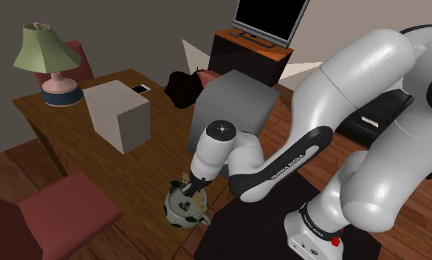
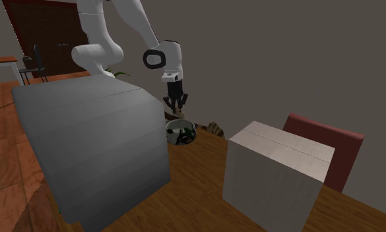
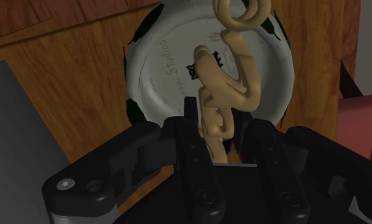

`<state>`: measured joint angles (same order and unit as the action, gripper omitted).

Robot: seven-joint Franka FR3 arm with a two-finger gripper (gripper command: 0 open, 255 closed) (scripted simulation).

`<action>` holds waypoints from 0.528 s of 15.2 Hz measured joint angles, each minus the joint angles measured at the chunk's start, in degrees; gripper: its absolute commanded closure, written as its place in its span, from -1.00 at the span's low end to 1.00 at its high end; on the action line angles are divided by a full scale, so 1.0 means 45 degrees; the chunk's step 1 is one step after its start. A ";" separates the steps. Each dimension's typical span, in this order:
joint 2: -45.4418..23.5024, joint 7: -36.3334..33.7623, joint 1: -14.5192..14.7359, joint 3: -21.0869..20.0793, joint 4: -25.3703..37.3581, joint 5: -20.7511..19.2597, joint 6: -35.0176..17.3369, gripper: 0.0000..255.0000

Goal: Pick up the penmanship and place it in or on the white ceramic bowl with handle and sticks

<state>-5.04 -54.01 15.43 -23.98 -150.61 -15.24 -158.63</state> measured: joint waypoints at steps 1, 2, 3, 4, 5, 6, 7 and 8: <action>-0.0240 -0.0257 0.0032 0.0111 0.0036 -0.0354 -0.0166 1.00; -0.0438 -0.0464 0.0070 0.0219 0.0082 -0.0649 -0.0288 1.00; -0.0682 -0.0752 0.0147 0.0362 0.0126 -0.1018 -0.0450 1.00; -0.0894 -0.1048 0.0243 0.0513 0.0132 -0.1379 -0.0623 1.00; -0.1042 -0.1229 0.0300 0.0642 0.0129 -0.1640 -0.0756 1.00; -0.1308 -0.1511 0.0416 0.0847 0.0213 -0.2017 -0.0907 1.00; -0.1488 -0.1736 0.0526 0.0995 0.0265 -0.2292 -0.1014 1.00; -0.1589 -0.1854 0.0587 0.1086 0.0290 -0.2448 -0.1081 1.00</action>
<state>-12.19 -62.36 18.07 -19.10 -149.31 -26.26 -163.50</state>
